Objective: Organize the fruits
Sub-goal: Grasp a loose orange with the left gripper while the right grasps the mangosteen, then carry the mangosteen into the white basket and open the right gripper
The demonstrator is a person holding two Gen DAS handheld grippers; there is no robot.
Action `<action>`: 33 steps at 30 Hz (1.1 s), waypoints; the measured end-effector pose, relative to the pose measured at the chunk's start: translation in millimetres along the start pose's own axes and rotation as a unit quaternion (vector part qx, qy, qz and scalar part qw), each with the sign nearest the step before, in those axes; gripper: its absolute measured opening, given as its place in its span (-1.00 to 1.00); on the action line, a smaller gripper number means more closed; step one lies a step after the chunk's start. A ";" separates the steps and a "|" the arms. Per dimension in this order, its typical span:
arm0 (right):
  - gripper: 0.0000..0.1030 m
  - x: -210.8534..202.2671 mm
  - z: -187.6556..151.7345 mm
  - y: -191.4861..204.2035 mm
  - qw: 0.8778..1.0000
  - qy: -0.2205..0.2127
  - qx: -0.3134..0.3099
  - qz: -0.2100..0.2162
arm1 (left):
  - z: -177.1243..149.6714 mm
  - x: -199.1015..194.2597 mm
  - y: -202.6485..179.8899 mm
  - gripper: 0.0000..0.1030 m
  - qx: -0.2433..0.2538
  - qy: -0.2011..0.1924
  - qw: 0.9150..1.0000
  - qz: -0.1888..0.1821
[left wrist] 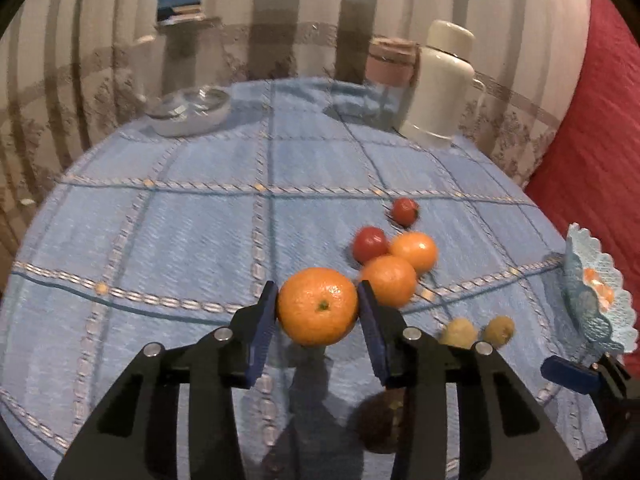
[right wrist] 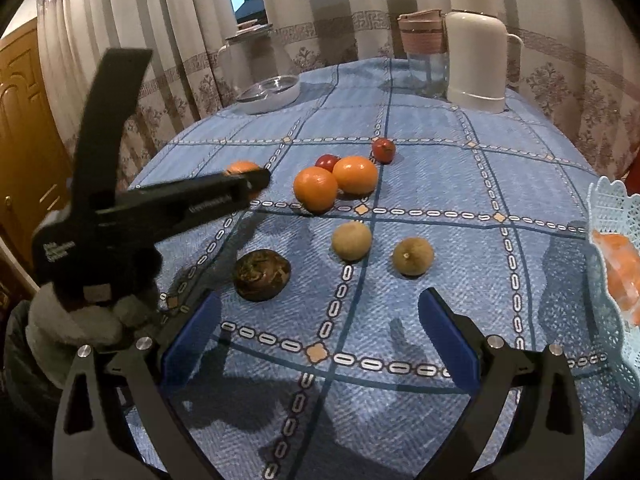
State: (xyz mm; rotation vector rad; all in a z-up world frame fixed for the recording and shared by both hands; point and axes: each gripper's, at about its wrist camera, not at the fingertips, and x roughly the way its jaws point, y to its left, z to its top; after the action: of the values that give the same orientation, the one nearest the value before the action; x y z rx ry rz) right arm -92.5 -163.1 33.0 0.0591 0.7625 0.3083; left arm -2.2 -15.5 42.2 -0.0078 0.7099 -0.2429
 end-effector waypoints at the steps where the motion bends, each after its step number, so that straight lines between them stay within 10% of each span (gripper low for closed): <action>1: 0.94 1.0 0.2 1.3 1.000 0.001 0.000 -0.001 | 0.1 -1.4 2.7 -0.20 0.001 -0.005 1.000 0.012; 17: 0.27 49.5 15.1 42.3 0.997 0.052 -0.032 0.054 | 3.1 -12.8 58.1 -0.20 -0.066 -0.025 0.996 0.056; 33: -0.10 63.6 16.0 51.8 0.996 0.076 -0.051 0.002 | 2.7 -16.4 60.1 -0.20 -0.072 -0.028 0.996 0.047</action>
State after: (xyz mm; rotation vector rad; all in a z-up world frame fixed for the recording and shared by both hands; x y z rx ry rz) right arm -51.3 -93.9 10.4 -0.0610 0.8968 0.3575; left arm 0.6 46.3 49.4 -0.1182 0.6695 -0.0994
